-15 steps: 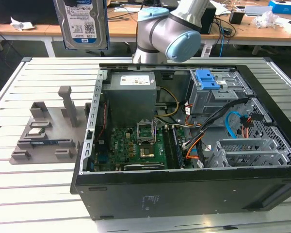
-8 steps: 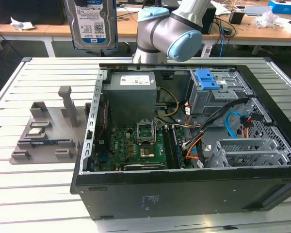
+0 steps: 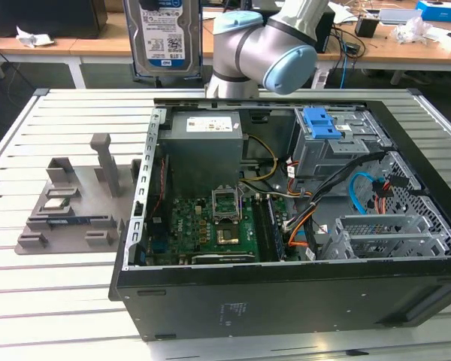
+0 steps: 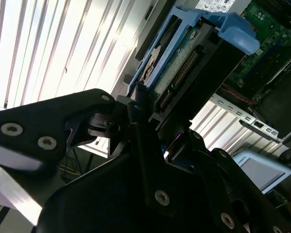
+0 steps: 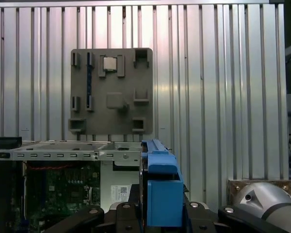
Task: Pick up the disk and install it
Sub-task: 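Pick up the disk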
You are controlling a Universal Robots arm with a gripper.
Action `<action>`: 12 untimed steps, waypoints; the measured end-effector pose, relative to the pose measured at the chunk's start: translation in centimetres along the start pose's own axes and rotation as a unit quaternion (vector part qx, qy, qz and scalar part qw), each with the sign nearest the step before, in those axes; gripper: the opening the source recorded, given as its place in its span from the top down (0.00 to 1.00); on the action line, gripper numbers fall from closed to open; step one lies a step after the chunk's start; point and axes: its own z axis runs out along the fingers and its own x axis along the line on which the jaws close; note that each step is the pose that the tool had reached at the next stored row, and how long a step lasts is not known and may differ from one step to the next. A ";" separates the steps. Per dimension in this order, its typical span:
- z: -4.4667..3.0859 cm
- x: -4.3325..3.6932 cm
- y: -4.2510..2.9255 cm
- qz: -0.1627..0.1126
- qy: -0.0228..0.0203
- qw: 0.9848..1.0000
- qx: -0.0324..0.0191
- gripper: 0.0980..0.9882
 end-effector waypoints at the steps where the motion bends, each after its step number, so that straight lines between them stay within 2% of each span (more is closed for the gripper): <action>1: -0.01 0.00 -0.28 0.000 0.000 1.000 0.000 0.70; 7: -0.09 -0.03 -2.25 0.000 0.000 1.000 0.000 0.70; 8: -0.12 -0.04 -2.78 0.000 0.000 1.000 0.000 0.70; 12: -0.17 -0.05 -3.91 0.000 0.000 1.000 0.000 0.70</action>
